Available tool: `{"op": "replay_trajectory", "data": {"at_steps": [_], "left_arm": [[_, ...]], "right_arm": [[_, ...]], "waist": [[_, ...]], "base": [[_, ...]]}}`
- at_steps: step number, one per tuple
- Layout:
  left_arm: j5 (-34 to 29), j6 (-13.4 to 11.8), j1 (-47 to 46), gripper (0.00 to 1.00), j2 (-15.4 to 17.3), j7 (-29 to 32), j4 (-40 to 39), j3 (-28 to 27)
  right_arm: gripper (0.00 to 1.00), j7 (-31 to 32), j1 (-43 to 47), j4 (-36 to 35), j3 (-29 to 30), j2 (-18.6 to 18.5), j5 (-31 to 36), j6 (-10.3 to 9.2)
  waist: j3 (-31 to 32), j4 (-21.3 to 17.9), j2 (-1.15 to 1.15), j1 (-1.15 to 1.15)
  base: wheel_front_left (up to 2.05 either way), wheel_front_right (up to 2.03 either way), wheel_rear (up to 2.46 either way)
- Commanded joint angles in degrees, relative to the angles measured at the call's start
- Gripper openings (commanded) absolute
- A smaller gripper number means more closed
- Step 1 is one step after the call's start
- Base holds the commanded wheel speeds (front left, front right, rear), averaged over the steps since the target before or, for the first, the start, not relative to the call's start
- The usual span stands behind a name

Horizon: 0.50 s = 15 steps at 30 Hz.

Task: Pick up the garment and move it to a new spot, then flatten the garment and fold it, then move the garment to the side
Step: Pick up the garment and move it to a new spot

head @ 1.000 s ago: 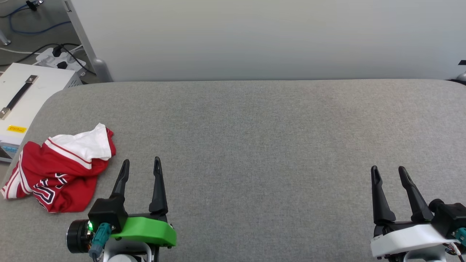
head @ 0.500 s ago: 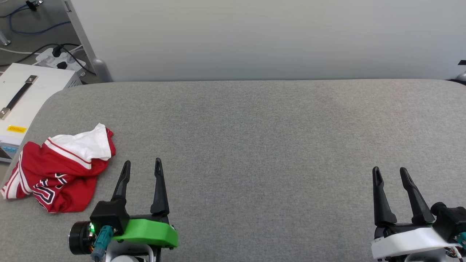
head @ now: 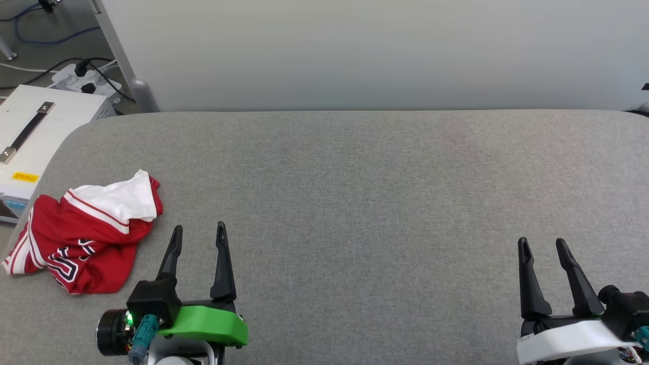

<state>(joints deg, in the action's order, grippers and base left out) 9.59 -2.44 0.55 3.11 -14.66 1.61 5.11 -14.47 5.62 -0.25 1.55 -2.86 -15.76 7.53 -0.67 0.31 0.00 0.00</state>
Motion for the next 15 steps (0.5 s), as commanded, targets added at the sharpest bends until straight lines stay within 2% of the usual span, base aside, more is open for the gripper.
{"op": "replay_trajectory", "data": {"at_steps": [1, 8, 15], "left_arm": [[0.2, -0.2, 0.6, 1.00, -0.2, -0.3, 0.2, 0.0], [0.4, 0.0, 0.4, 1.00, -0.2, -0.3, 0.4, -0.4], [0.9, -0.1, -0.1, 1.00, -0.2, -0.3, 0.6, -1.4]], "right_arm": [[1.00, -0.5, 0.5, 0.2, 0.0, 0.0, -0.2, -0.04], [1.00, -0.5, 0.6, 0.3, -0.1, 0.0, -0.2, -0.04], [1.00, -0.5, 0.1, -0.1, -0.7, 0.0, 1.0, -0.04]], "waist": [[0.0, 0.1, 0.00, 0.00], [-0.3, 1.6, 0.00, 0.00], [-1.4, 4.8, 0.00, 0.00]], "base": [[0.00, 0.00, 0.00], [0.00, 0.00, 0.00], [0.00, 0.00, 0.00]]}}
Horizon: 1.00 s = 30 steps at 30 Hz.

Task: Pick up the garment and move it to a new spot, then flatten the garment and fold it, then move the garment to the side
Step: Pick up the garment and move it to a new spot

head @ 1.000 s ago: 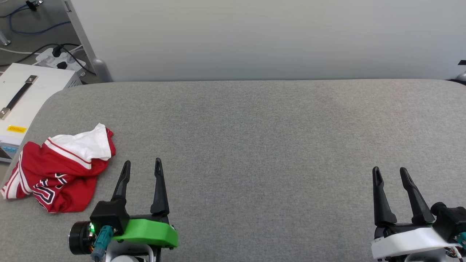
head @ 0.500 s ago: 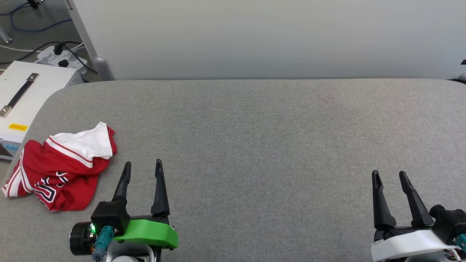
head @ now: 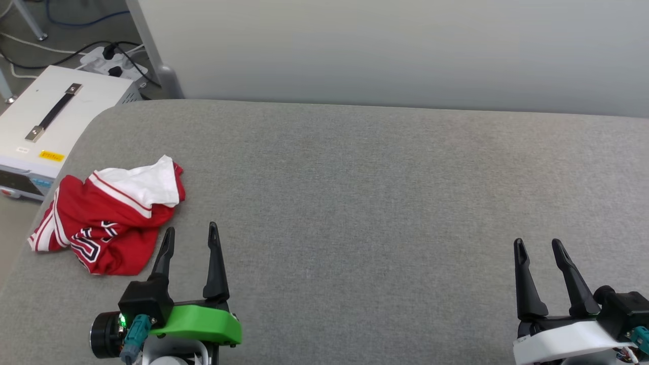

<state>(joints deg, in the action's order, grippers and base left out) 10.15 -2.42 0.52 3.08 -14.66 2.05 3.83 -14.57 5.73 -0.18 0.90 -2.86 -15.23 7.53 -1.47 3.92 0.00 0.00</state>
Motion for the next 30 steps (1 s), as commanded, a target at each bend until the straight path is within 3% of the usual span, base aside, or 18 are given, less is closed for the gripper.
{"op": "replay_trajectory", "data": {"at_steps": [1, 20, 30], "left_arm": [[0.4, -0.2, -0.2, 1.00, -0.2, -0.3, 0.1, -0.2], [2.7, -0.7, -1.0, 1.00, -0.2, -0.3, 0.2, -3.7], [4.5, -1.1, -0.8, 1.00, -0.2, -0.3, 0.2, -5.4]], "right_arm": [[1.00, -0.4, -0.1, -0.2, -0.1, 0.0, 0.7, -0.04], [1.00, -0.4, -1.4, -1.1, -2.0, 0.0, 4.5, -0.04], [1.00, -0.4, -2.2, -1.4, -2.8, 0.0, 5.8, -0.04]], "waist": [[-0.8, 1.9, 0.00, 0.00], [-3.1, 15.0, 0.00, 0.00], [-3.9, 19.8, 0.00, 0.00]], "base": [[0.00, 0.00, 0.00], [0.00, 0.00, 0.00], [0.00, 0.00, 0.00]]}}
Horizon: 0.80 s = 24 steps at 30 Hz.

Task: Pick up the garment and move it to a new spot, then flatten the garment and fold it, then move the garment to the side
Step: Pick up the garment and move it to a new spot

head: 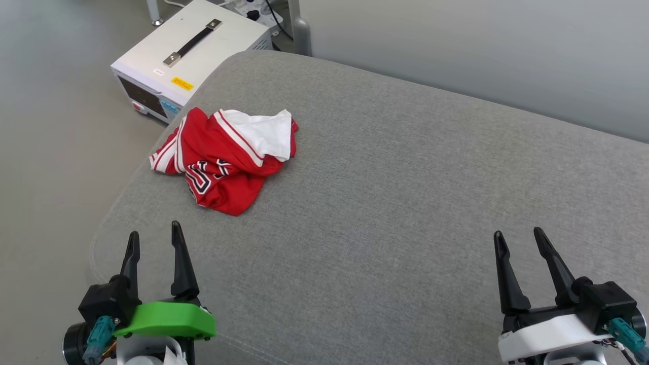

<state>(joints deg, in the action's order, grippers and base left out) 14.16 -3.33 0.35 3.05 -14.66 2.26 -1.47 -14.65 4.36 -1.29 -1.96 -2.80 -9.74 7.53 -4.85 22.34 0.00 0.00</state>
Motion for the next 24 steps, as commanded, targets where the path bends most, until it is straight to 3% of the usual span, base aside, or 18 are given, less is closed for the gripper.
{"op": "replay_trajectory", "data": {"at_steps": [1, 12, 18, 24], "left_arm": [[0.6, -0.2, -0.6, 1.00, -0.2, -0.3, 0.0, -0.3], [1.8, 1.0, -1.4, 1.00, -0.2, -0.3, 0.9, -1.5], [1.6, 6.5, -7.3, 1.00, 0.0, -0.3, 2.9, -5.5], [0.1, 9.9, -17.6, 1.00, 3.8, -0.3, 5.6, -8.4]], "right_arm": [[1.00, -0.3, -0.9, -0.3, 0.0, -0.1, 0.3, -0.04], [1.00, -0.3, -1.3, -0.3, -0.3, -0.1, 1.0, -0.04], [1.00, -0.3, -2.6, -0.6, -0.7, -0.3, 2.2, -0.04], [1.00, -0.3, -4.9, -1.3, -0.8, -1.4, 2.6, -0.04]], "waist": [[-0.5, 1.7, 0.00, 0.00], [-1.4, 2.7, 0.00, 0.00], [-3.7, 1.2, 0.00, 0.00], [-7.1, -1.6, 0.00, 0.00]], "base": [[0.00, 0.00, 0.00], [0.00, 0.00, 0.00], [0.00, 0.00, 0.00], [0.00, 0.00, 0.00]]}}
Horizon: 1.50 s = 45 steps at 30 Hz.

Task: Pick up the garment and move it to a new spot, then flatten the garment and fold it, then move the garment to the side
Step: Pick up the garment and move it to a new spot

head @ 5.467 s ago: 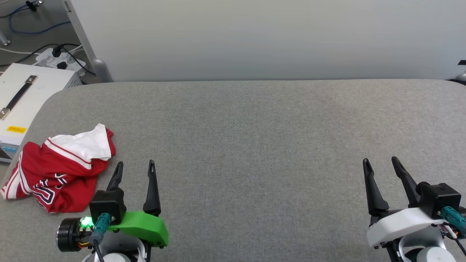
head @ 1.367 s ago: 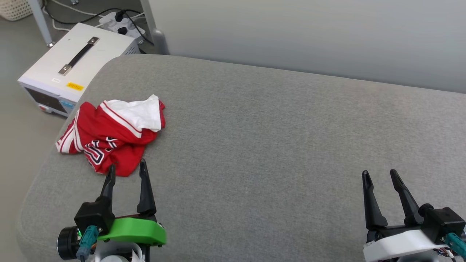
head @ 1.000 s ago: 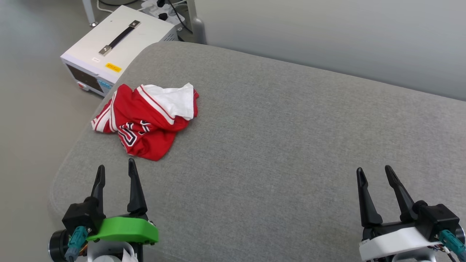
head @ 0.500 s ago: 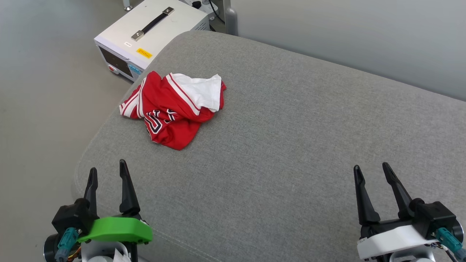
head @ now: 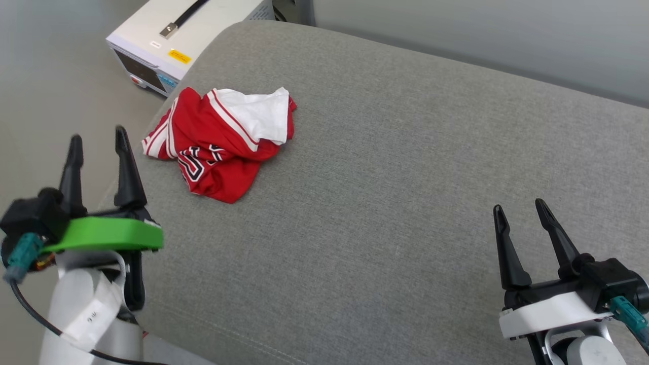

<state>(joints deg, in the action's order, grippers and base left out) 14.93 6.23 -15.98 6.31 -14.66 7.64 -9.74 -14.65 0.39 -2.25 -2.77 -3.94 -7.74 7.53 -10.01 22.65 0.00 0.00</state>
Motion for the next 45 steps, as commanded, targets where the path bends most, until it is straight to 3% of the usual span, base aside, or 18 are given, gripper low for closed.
{"op": "replay_trajectory", "data": {"at_steps": [1, 6, 11, 13, 14, 17, 23, 31, 37, 45], "left_arm": [[-0.8, 0.5, -3.0, 1.00, 1.3, -0.3, 0.7, -0.2], [1.7, 1.1, -10.9, 1.00, 6.2, -0.3, 4.1, 0.2], [6.7, 1.2, -19.0, 1.00, 13.2, 1.4, 9.2, 5.9], [10.3, 1.2, -22.7, 1.00, 17.7, 4.7, 11.2, 10.0], [14.7, 1.2, -25.9, 1.00, 22.2, 9.6, 12.3, 14.5], [18.9, 1.2, -28.6, 1.00, 25.6, 15.2, 13.3, 18.2], [27.3, 1.2, -32.8, 1.00, 31.0, 31.9, 15.0, 26.3], [33.4, 1.2, -35.8, 1.00, 35.7, 52.1, 15.6, 37.4], [34.7, 1.2, -35.2, 1.00, 36.6, 55.7, 16.3, 42.4], [34.7, 1.2, -34.0, 1.00, 35.0, 57.3, 22.4, 48.6]], "right_arm": [[1.00, -0.3, -1.2, -0.5, -0.1, -0.5, 0.6, -0.04], [1.00, -0.3, -2.6, -1.3, 0.1, -1.3, 0.7, -0.04], [1.00, -0.3, -3.9, -1.8, -0.1, -2.0, 0.8, -0.04], [1.00, -0.3, -4.7, -2.0, -0.3, -2.2, 0.8, -0.04], [1.00, -0.3, -5.6, -2.3, -0.2, -2.4, 0.8, -0.04], [1.00, -0.3, -6.2, -2.6, -0.1, -2.6, 0.8, -0.04], [1.00, -0.3, -7.5, -2.8, -0.3, -2.8, 0.8, -0.04], [1.00, -0.3, -9.7, -3.2, -0.7, -3.0, 0.7, -0.04], [1.00, -0.3, -11.1, -3.2, -0.9, -3.1, 0.7, -0.04], [1.00, -0.3, -12.2, -2.9, -1.3, -3.0, 0.6, -0.04]], "waist": [[-2.5, -2.5, 0.00, 0.00], [-5.3, -4.9, 0.00, 0.00], [-7.9, -6.9, 0.00, 0.00], [-9.1, -8.0, 0.00, 0.00], [-10.3, -9.1, 0.00, 0.00], [-11.4, -9.8, 0.00, 0.00], [-13.6, -11.4, 0.00, 0.00], [-17.2, -13.5, 0.00, 0.00], [-19.3, -14.8, 0.00, 0.00], [-21.0, -15.7, 0.00, 0.00]], "base": [[0.00, 0.00, 0.00], [0.00, 0.00, 0.00], [0.00, 0.00, 0.00], [0.00, 0.00, 0.00], [0.00, 0.00, 0.00], [0.00, 0.00, 0.00], [0.00, 0.00, 0.00], [0.00, 0.00, 0.00], [0.00, 0.00, 0.00], [0.00, 0.00, 0.00]]}}
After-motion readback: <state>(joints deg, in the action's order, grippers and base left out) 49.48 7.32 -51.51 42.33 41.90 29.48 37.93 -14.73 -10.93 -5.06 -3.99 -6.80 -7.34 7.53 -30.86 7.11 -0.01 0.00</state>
